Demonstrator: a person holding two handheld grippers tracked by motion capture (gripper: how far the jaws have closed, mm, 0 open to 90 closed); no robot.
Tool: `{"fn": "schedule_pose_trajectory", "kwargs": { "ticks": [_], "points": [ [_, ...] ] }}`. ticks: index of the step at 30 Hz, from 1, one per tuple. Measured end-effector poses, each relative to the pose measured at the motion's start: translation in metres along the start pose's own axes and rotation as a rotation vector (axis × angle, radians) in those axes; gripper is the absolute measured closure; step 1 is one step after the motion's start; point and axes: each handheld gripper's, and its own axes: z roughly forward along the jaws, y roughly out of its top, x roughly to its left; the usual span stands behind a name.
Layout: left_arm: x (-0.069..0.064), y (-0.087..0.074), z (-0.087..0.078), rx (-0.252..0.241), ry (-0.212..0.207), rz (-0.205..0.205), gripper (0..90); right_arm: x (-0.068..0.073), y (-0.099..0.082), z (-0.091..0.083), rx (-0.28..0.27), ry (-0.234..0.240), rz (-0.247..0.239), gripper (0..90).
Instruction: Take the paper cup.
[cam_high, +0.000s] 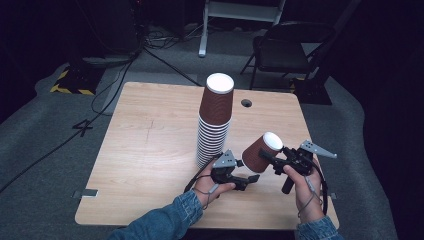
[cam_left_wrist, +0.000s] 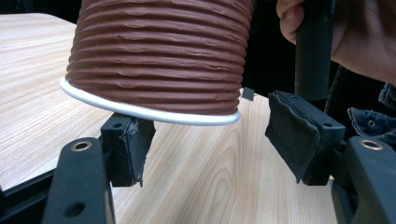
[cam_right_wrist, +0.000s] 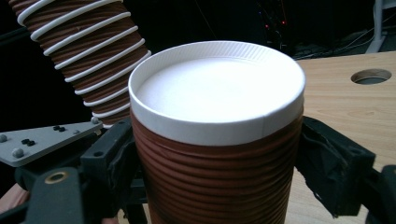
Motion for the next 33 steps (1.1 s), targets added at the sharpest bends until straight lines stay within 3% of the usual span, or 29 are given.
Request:
{"fn": "schedule_pose_trajectory", "kwargs": {
  "ticks": [7,12,22,30,33],
  "points": [
    [0.000,-0.002,0.001,-0.028,-0.018,-0.012,32.6,0.003,-0.002,0.003,-0.002,0.026,0.008,20.0],
    [0.002,-0.003,0.001,-0.045,-0.026,-0.006,38.4,0.005,-0.004,0.006,-0.003,0.047,0.022,20.0],
    [0.006,-0.006,0.000,-0.036,-0.030,-0.038,47.4,0.005,-0.009,0.009,0.001,0.068,0.037,20.0],
    [0.008,-0.007,0.000,-0.026,-0.076,-0.065,61.8,0.005,-0.011,0.010,-0.001,0.075,0.038,20.0],
    [0.009,-0.008,-0.001,-0.024,-0.112,-0.086,68.5,0.005,-0.012,0.010,-0.002,0.077,0.044,20.0]
  ]
}}
